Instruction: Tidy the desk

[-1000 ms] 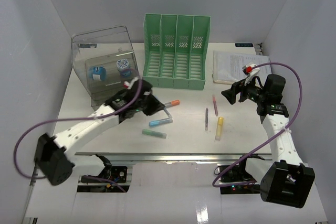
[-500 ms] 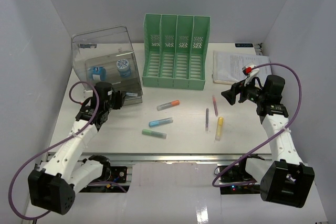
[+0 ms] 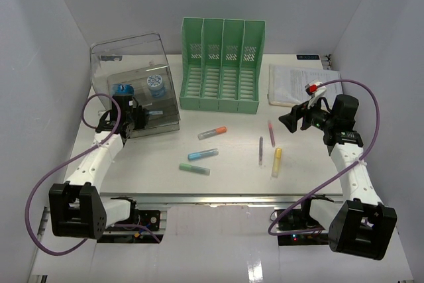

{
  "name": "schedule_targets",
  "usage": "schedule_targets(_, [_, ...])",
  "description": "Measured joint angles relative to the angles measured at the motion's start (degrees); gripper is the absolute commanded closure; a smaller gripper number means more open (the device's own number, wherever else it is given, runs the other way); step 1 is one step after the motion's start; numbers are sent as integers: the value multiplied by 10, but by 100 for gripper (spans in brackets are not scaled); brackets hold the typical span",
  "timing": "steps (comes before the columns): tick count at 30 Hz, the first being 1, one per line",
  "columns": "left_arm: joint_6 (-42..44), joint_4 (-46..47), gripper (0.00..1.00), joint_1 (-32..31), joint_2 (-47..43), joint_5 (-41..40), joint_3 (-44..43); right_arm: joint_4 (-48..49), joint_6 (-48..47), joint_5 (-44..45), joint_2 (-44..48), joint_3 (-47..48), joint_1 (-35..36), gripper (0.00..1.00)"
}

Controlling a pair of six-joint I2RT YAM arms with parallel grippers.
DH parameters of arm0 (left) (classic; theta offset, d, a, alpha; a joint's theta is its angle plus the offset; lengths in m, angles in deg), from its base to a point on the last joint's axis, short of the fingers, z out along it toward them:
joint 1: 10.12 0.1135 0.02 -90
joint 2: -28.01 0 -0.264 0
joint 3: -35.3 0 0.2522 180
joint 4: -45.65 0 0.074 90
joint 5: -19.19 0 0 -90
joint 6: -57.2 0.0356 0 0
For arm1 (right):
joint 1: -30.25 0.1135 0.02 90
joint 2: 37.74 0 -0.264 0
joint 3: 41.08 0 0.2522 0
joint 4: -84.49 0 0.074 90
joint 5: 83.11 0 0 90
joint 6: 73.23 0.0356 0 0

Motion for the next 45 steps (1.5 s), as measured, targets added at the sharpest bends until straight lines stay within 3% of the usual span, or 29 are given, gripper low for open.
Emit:
schedule_targets(2, [0,0,44,3,4,6,0,0,-1,-2,-6,0,0,17])
schedule_targets(7, [16,2,30,6,-2,16,1,-7,-4,-7,-42,1,1,18])
schedule_targets(8, [24,2,29,6,-5,19,1,-12,-5,-4,-52,1,3,17])
schedule_targets(9, [32,2,27,6,-9,22,1,-18,-6,2,-61,2,6,9])
schedule_targets(11, [54,9,25,7,-20,28,1,-29,-6,32,-76,7,23,3])
schedule_targets(19, [257,106,12,12,-146,125,24,-49,47,253,-168,45,174,0])
schedule_targets(24, [401,171,6,12,-283,234,105,-70,81,354,-268,70,190,12])
schedule_targets(29, [479,163,6,12,-385,296,147,-93,95,382,-316,82,190,28])
schedule_targets(35, [501,140,5,12,-446,345,185,-98,97,388,-356,115,191,46])
schedule_targets(39, [501,118,5,12,-475,365,202,-97,97,408,-371,127,190,65])
schedule_targets(45, [496,83,5,12,-521,382,211,-91,86,421,-378,132,189,86])
